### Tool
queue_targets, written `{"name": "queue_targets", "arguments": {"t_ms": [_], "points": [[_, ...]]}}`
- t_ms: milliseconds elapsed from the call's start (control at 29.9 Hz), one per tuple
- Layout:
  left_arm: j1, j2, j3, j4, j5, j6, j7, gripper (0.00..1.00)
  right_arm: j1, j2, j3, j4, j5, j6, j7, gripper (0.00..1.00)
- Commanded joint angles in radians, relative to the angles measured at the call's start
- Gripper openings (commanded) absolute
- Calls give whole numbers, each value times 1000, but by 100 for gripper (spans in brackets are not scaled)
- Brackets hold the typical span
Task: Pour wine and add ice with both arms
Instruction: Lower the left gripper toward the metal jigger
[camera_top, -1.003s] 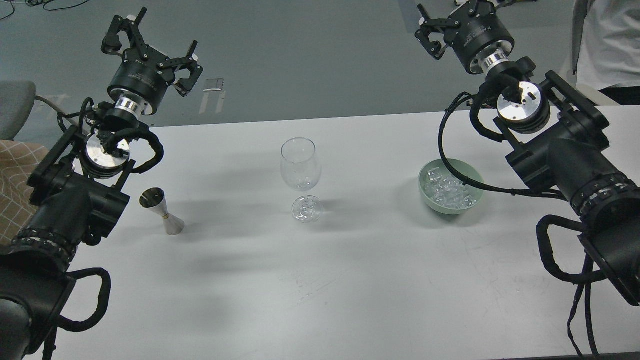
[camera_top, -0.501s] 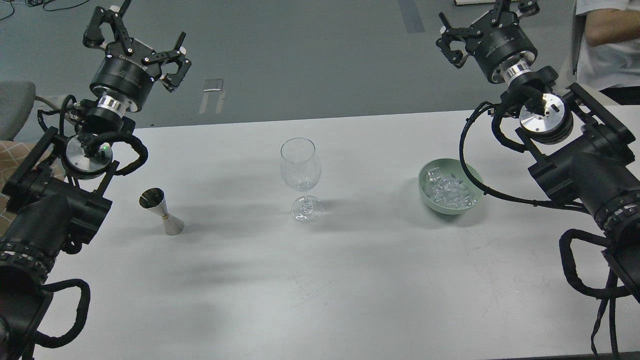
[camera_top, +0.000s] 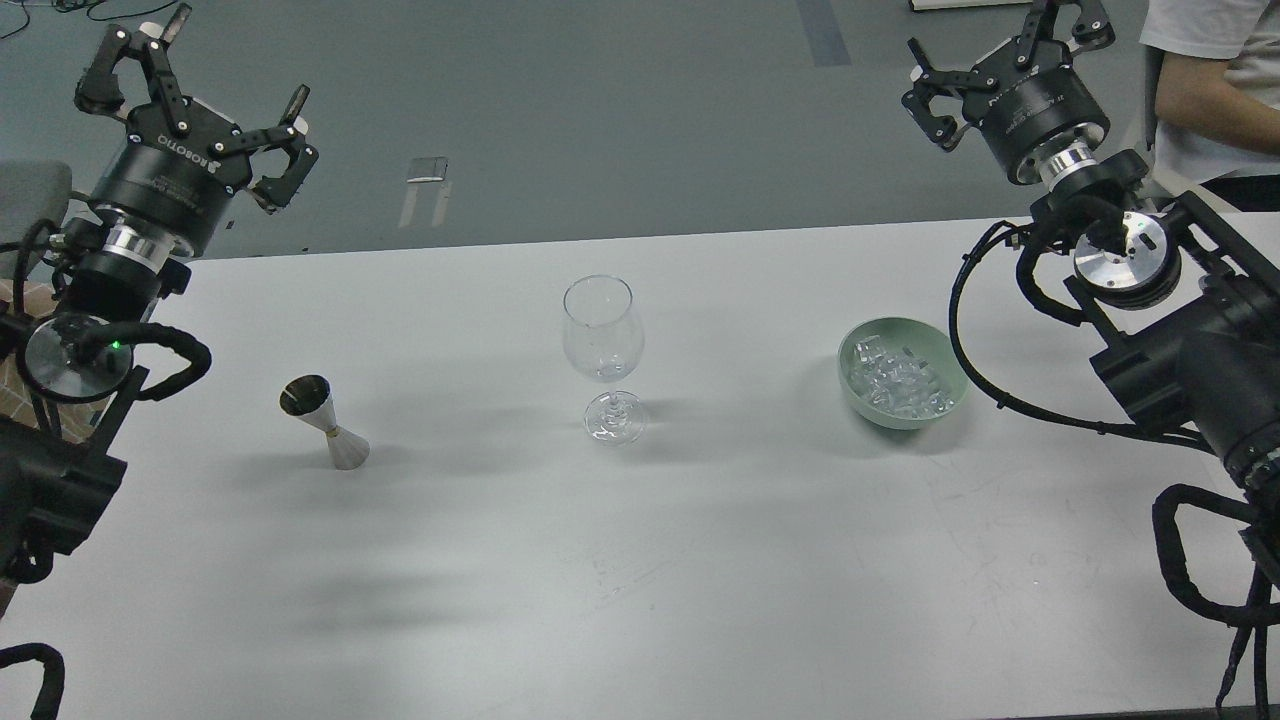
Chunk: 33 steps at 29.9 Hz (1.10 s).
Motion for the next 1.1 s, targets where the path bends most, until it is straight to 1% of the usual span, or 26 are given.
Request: {"name": "queue_targets", "arguments": {"t_ms": [0, 234, 301, 368, 401, 435, 501, 568, 602, 635, 735, 836, 936, 1070], "points": [[74, 39, -18, -79, -3, 0, 1, 99, -7, -27, 4, 7, 5, 4, 0, 100], [190, 82, -85, -173, -3, 0, 1, 99, -76, -48, 28, 28, 8, 5, 0, 100], [244, 97, -105, -222, -3, 0, 3, 98, -105, -54, 37, 39, 8, 4, 0, 100], [343, 119, -151, -294, -15, 0, 3, 98, -137, -71, 40, 51, 8, 4, 1, 100], [372, 122, -165, -310, -21, 0, 3, 98, -143, -74, 40, 53, 8, 4, 1, 100], [427, 122, -197, -337, -27, 0, 3, 98, -154, -80, 42, 61, 8, 4, 1, 100], [483, 122, -226, -365, -29, 0, 4, 98, -166, -86, 43, 73, 8, 5, 1, 100], [581, 120, -272, -406, -29, 0, 15, 98, -194, -91, 53, 103, 8, 5, 1, 100], [604, 119, -282, -415, -29, 0, 17, 98, -199, -91, 53, 110, 8, 5, 1, 100], [647, 113, -294, -434, -29, 0, 17, 98, -208, -91, 53, 119, 8, 5, 1, 100], [721, 102, -306, -469, -29, 0, 17, 96, -215, -91, 53, 122, 6, 5, 1, 100], [810, 65, -326, -500, -29, 0, 17, 96, -208, -91, 54, 121, 6, 4, 1, 100], [879, 16, -352, -503, -27, 0, 17, 97, -179, -91, 53, 113, 3, 4, -2, 100], [930, -33, -365, -500, -26, 0, 12, 98, -125, -90, 42, 105, -3, 1, -6, 100]]}}
